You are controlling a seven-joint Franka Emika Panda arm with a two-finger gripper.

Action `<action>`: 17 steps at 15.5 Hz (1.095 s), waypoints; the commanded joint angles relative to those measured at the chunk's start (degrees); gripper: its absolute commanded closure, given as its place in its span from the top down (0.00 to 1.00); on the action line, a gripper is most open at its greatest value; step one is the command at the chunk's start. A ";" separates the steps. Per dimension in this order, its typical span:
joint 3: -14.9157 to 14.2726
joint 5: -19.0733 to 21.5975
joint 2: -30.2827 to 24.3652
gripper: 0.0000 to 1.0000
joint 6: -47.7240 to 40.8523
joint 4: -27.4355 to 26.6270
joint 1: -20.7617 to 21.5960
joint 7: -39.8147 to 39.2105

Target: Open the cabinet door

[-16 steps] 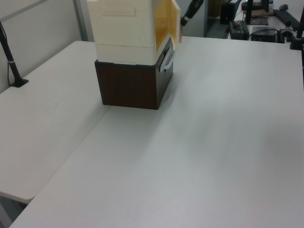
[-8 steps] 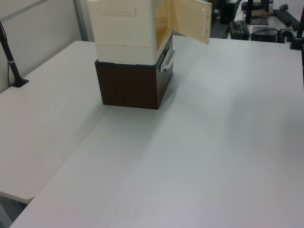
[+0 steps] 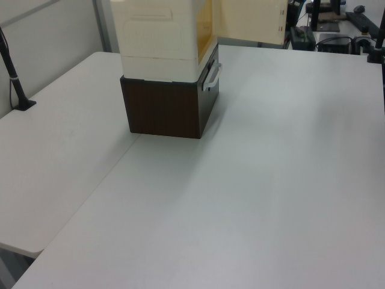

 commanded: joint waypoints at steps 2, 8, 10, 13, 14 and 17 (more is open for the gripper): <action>-3.77 -0.24 -1.22 1.00 -3.86 1.29 -0.06 -1.45; -4.22 -0.15 -3.15 1.00 -15.99 3.76 0.55 2.14; -3.87 0.20 -3.95 1.00 -18.28 3.85 2.47 6.70; -3.87 -0.33 -4.91 1.00 -21.36 3.76 8.70 15.22; -3.87 -0.41 -4.91 1.00 -21.72 3.76 10.38 17.77; -3.87 -0.41 -4.74 1.00 -21.81 3.58 14.34 24.02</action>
